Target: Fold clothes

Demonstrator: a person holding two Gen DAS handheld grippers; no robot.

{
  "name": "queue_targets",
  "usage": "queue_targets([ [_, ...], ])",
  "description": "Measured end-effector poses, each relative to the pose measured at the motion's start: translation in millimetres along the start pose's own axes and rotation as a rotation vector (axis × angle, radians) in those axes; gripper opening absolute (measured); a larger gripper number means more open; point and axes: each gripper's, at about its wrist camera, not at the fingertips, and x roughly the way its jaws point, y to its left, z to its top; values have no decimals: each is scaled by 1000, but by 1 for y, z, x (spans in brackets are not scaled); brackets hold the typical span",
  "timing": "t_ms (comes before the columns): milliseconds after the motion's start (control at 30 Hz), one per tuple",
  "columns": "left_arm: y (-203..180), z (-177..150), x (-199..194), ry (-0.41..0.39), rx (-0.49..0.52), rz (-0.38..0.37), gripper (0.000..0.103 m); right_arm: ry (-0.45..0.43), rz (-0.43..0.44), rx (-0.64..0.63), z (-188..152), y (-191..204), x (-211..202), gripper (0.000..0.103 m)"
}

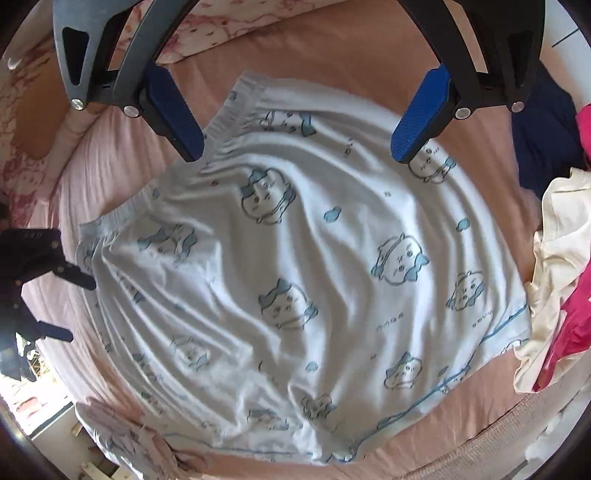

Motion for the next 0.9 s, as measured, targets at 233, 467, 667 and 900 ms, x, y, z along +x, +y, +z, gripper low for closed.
queue_targets([
  [233,36,17,-23,-216,-242,90,103,-34,85,129,-3,-15,-3,103],
  [467,70,34,-37,-352,-424,34,103,-11,417,508,-9,-71,19,103],
  [667,110,31,-29,-433,-490,150,103,-20,610,589,-5,-78,33,65],
  [900,126,25,-18,-373,-479,-27,103,-3,532,600,-4,-79,36,42],
])
